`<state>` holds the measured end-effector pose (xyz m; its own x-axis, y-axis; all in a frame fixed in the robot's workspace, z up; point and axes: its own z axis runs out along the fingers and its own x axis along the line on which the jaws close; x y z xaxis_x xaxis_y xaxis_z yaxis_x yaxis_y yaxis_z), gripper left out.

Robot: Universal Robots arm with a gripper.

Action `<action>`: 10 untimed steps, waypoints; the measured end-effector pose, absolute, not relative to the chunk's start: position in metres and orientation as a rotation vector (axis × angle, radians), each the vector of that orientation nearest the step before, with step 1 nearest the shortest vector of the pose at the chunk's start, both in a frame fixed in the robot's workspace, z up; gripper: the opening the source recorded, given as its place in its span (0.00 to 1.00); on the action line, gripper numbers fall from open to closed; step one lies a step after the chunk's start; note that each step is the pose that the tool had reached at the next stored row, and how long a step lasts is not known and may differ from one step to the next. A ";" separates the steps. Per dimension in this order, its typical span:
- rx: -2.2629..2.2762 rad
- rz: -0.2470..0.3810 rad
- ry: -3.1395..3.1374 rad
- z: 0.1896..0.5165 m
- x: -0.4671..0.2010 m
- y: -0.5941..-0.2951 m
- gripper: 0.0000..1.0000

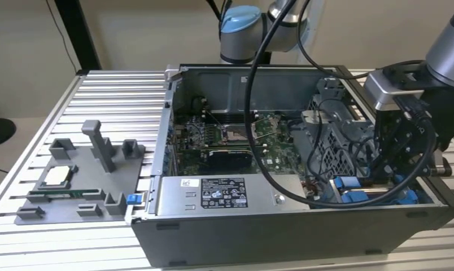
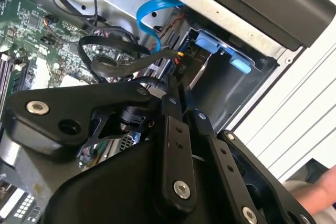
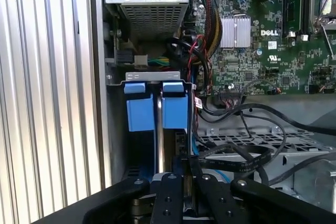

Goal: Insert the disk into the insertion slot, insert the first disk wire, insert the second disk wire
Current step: 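Insert the second disk wire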

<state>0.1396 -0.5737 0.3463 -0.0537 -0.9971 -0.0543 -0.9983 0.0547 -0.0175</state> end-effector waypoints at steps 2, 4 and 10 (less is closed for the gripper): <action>-2.125 0.037 2.244 0.346 0.140 -0.574 0.00; -2.126 0.034 2.245 0.345 0.140 -0.574 0.00; -2.126 0.031 2.245 0.344 0.140 -0.573 0.00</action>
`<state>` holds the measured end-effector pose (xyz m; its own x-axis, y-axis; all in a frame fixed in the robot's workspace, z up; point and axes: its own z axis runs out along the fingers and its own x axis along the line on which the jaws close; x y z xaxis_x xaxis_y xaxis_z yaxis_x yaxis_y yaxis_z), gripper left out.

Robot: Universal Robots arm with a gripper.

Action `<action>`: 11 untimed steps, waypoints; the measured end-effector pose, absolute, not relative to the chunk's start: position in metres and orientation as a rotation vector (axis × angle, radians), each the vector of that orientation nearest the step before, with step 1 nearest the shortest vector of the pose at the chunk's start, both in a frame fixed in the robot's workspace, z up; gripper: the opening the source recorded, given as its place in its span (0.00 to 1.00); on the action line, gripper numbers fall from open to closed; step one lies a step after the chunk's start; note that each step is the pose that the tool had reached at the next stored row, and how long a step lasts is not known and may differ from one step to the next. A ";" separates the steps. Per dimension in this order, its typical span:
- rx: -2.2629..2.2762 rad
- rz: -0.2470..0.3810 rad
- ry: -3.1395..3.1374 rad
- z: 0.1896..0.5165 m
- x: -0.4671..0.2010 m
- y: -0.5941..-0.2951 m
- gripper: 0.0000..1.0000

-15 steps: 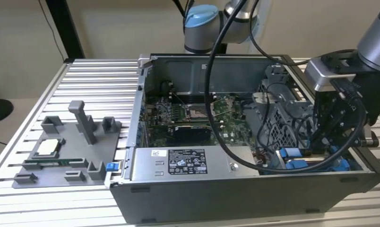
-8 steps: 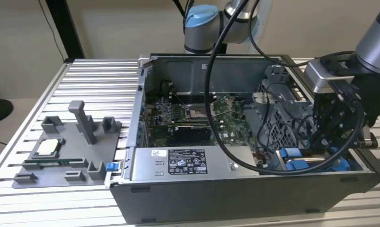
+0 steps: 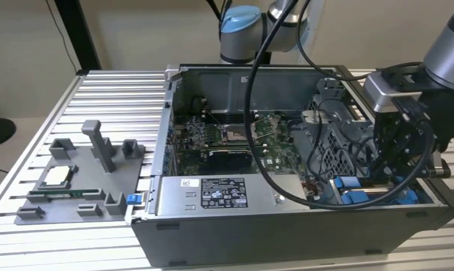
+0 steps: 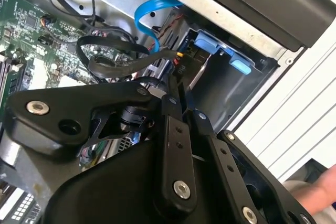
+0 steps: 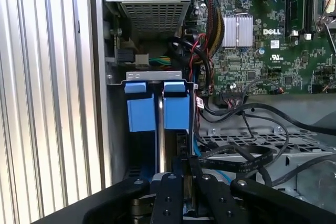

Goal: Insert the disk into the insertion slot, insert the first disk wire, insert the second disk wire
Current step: 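Insert the second disk wire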

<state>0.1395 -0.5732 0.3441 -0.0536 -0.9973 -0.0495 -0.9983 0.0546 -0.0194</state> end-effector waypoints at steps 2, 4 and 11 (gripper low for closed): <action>-2.126 0.031 2.245 0.344 0.140 -0.573 0.00; -2.127 0.030 2.245 0.344 0.140 -0.572 0.00; -2.129 0.024 2.247 0.341 0.140 -0.572 0.00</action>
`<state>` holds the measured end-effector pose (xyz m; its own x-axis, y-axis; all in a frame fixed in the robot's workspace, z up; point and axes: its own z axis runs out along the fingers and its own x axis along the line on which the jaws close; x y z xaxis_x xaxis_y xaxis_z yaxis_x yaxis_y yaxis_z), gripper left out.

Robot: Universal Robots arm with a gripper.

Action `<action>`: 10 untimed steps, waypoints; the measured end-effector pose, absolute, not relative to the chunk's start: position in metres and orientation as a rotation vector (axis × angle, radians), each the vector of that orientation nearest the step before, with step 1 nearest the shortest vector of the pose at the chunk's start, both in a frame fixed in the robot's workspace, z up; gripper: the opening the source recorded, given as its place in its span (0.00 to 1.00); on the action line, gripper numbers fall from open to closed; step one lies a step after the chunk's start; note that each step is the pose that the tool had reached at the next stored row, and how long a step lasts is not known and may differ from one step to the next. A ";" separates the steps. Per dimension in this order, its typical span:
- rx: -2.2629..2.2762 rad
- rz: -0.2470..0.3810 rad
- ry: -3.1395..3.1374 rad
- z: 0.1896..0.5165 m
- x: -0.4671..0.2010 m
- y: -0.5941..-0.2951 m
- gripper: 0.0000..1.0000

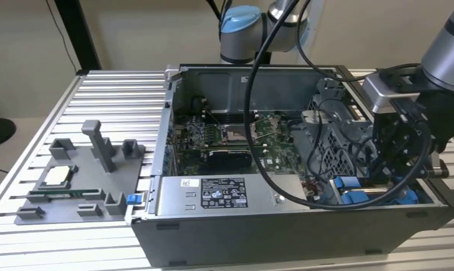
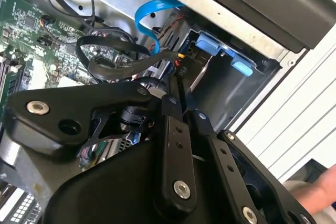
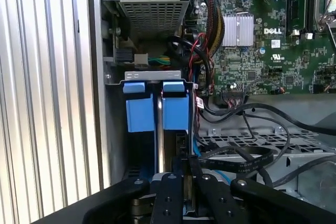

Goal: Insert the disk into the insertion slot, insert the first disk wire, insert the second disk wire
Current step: 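Insert the second disk wire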

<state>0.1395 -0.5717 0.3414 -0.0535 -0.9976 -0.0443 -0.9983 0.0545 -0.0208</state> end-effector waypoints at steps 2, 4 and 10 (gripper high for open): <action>-2.129 0.021 2.248 0.341 0.140 -0.571 0.00; -2.130 0.019 2.248 0.340 0.139 -0.571 0.00; -2.129 0.020 2.248 0.340 0.140 -0.571 0.00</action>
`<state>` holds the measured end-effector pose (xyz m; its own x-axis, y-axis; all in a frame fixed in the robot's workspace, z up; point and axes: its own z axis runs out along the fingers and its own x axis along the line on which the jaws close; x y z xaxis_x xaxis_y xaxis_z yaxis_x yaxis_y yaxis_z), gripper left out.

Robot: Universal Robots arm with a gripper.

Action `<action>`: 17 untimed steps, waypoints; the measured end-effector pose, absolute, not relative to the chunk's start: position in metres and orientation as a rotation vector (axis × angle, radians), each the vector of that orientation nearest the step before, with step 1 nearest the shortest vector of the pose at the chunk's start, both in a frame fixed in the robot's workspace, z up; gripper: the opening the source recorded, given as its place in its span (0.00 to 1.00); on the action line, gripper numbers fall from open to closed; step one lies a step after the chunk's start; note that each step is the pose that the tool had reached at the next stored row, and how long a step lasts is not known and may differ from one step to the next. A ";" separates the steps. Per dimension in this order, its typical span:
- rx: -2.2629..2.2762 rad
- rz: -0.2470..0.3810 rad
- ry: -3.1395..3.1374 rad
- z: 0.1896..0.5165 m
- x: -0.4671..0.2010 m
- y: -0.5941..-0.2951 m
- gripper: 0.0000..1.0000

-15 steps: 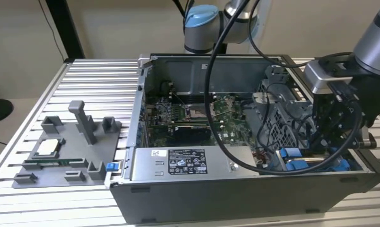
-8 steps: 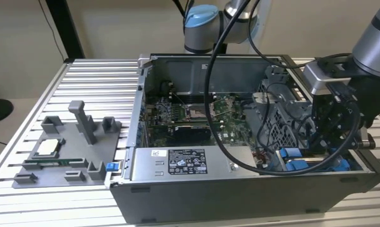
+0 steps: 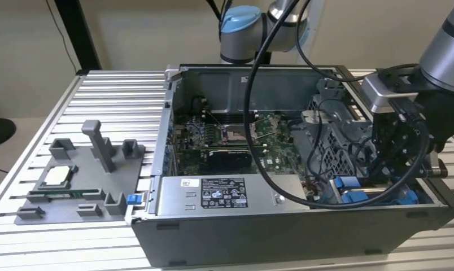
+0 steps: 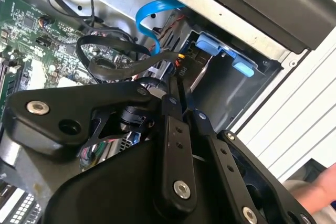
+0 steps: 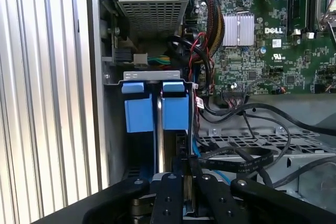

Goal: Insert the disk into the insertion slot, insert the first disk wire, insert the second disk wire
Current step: 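Insert the second disk wire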

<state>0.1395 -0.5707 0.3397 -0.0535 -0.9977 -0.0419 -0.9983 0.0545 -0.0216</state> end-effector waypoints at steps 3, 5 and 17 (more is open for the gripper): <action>-2.129 0.020 2.248 0.341 0.140 -0.571 0.00; -2.129 0.021 2.248 0.341 0.140 -0.571 0.00; -2.130 0.018 2.248 0.341 0.140 -0.569 0.00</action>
<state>0.1395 -0.5691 0.3412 -0.0535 -0.9978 -0.0402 -0.9983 0.0544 -0.0221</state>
